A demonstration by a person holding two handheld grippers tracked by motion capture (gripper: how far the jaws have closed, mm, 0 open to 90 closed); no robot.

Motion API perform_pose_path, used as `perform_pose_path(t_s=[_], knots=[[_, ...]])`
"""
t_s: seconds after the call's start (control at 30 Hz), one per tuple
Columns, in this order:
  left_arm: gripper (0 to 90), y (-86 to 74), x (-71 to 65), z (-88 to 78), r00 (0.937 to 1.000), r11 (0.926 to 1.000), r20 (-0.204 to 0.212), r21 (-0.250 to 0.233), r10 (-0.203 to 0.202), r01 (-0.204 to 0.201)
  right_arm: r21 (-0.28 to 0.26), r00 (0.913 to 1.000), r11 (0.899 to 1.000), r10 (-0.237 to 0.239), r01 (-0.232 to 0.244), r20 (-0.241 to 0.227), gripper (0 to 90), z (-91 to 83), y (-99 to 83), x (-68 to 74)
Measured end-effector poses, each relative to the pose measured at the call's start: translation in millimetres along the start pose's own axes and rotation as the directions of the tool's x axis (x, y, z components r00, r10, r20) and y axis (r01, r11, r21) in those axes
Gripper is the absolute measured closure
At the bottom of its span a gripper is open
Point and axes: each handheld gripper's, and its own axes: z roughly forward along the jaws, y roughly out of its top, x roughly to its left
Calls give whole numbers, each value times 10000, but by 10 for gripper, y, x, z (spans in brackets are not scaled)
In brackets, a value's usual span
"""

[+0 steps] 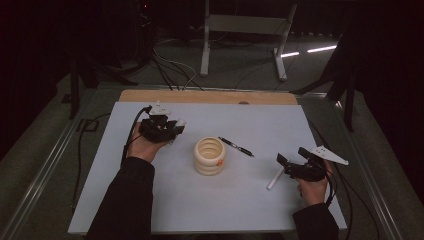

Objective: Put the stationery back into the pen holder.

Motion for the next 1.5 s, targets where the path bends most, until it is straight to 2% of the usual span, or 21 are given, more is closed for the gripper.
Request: perform_pose_path(t_s=[0.3, 0.43, 0.67, 1.17, 1.5], knots=[[663, 74, -83, 35, 9997, 9996, 84, -153, 221, -220, -24, 10000, 10000, -38, 38, -1, 0, 3, -1, -4], [662, 89, -107, 45, 9995, 9995, 270, -306, 133, -124, -20, 10000, 10000, -47, 47, 2, 0, 3, -1, -3], [663, 121, -147, 57, 9986, 9989, 482, -435, 216, -195, -19, 10000, 10000, -44, 44, 2, 0, 4, -1, -4], [662, 244, -335, 137, 9917, 9955, 1238, -916, 359, -246, 14, 10000, 10000, -29, 29, -4, 0, 5, -1, -4], [662, 276, -406, 159, 9876, 9928, 1505, -1166, 445, -270, 15, 9999, 9999, -105, 105, 21, 0, 11, -1, 9]])
